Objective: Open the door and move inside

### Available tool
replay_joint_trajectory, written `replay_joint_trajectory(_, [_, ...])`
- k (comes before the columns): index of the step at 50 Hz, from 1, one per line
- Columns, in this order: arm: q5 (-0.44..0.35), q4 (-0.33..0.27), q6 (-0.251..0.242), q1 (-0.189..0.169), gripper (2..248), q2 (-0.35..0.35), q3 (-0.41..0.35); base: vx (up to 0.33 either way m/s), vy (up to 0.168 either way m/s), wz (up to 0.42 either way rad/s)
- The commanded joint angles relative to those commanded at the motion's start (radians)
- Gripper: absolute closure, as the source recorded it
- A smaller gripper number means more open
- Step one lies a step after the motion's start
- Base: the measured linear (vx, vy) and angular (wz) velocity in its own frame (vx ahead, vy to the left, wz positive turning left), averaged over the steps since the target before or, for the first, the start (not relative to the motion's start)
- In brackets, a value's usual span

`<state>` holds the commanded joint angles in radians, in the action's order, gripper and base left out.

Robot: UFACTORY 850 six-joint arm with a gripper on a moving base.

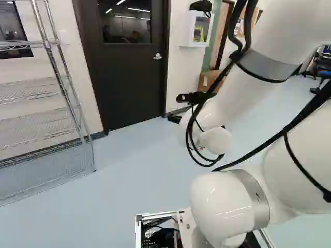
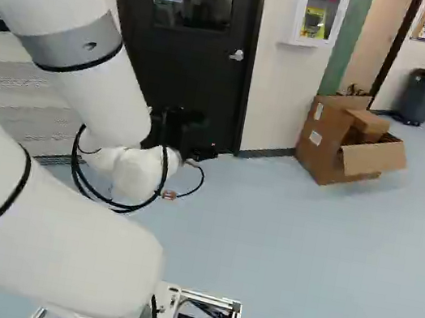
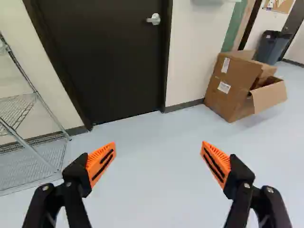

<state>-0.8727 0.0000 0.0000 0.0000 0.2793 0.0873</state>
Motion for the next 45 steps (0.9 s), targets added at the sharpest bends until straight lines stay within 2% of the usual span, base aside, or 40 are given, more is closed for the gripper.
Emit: replay_joint_trajectory(45, [0.000, 0.000, 0.000, 0.000, 3, 0.000, 0.000, 0.000, 0.000, 0.000])
